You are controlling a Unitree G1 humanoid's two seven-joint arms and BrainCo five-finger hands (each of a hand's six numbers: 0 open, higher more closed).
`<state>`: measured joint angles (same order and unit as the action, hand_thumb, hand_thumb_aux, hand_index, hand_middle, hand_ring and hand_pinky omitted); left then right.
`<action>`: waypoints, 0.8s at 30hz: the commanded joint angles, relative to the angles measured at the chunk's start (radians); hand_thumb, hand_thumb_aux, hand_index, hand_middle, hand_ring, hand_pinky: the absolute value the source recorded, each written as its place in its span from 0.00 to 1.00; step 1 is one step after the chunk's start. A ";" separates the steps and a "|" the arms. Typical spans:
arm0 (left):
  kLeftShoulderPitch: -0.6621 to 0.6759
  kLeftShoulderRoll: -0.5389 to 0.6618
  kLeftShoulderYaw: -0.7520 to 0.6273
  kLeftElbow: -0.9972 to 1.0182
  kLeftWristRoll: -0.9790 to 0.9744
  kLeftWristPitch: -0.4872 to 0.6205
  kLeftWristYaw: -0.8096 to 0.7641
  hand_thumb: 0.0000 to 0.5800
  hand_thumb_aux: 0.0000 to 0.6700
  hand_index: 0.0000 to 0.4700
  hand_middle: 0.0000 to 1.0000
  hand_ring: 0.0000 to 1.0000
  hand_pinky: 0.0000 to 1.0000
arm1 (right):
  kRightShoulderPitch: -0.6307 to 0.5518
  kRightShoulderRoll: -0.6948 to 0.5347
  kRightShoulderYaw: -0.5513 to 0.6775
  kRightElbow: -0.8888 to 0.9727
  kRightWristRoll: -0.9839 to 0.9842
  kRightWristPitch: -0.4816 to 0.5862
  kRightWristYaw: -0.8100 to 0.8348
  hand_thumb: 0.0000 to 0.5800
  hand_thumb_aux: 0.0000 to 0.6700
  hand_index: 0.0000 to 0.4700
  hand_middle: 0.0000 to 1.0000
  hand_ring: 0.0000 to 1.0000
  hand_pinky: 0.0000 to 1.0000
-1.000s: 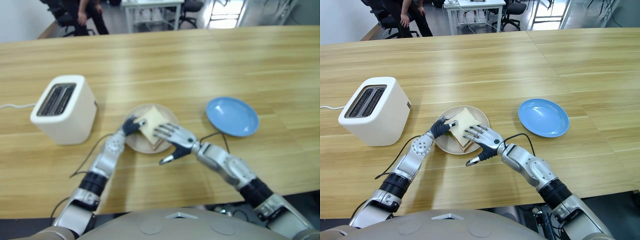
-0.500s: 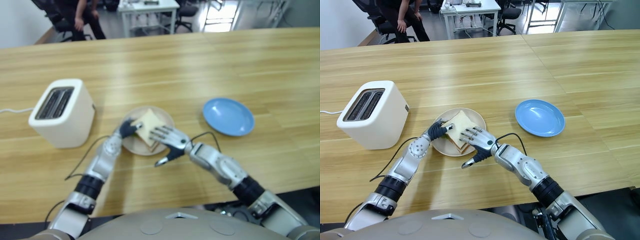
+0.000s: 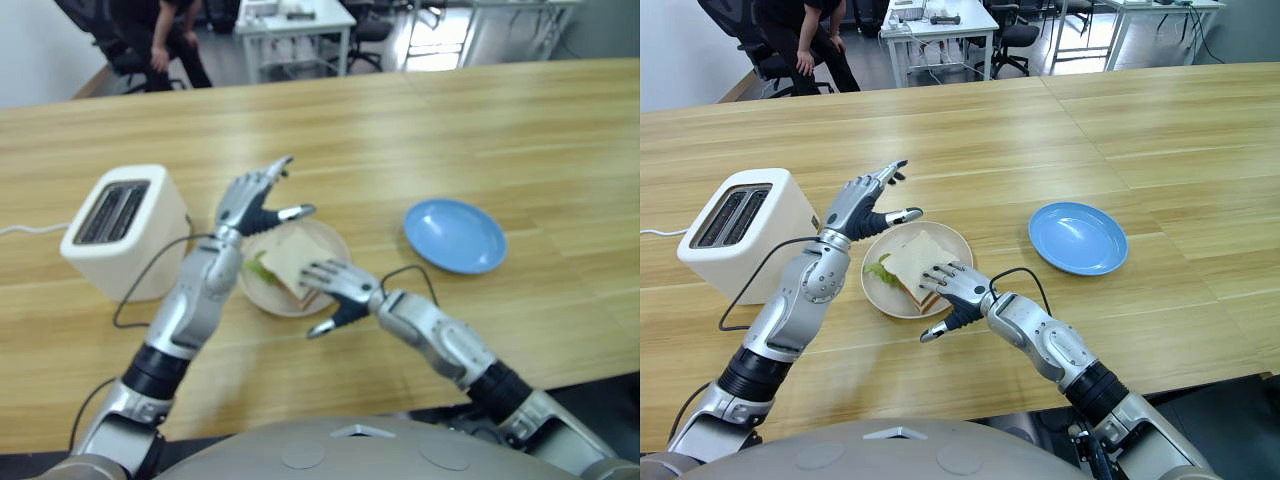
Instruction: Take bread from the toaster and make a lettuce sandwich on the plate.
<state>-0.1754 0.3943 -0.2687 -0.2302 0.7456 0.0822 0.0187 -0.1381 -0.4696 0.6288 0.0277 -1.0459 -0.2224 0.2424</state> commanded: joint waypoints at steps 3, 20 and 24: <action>0.015 0.048 0.089 -0.017 -0.001 0.005 -0.006 0.00 0.00 0.00 0.00 0.00 0.00 | 0.083 -0.035 0.103 0.153 -0.009 0.004 0.163 0.00 0.00 0.00 0.00 0.00 0.00; 0.136 0.131 0.415 -0.044 -0.702 -0.121 -0.378 1.00 1.00 0.98 1.00 1.00 1.00 | 0.120 0.012 -0.332 -0.380 0.371 -0.139 -0.252 0.00 0.00 0.00 0.07 0.07 0.07; 0.210 0.247 0.433 -0.064 -0.840 -0.115 -0.588 1.00 1.00 0.98 1.00 1.00 1.00 | 0.191 -0.053 -0.391 -0.410 0.553 -0.053 -0.059 1.00 1.00 0.98 1.00 1.00 1.00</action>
<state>-0.0103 0.5934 0.1859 -0.2806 -0.0523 -0.0345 -0.4594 0.0219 -0.4918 0.2654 -0.3718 -0.5865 -0.3285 0.0773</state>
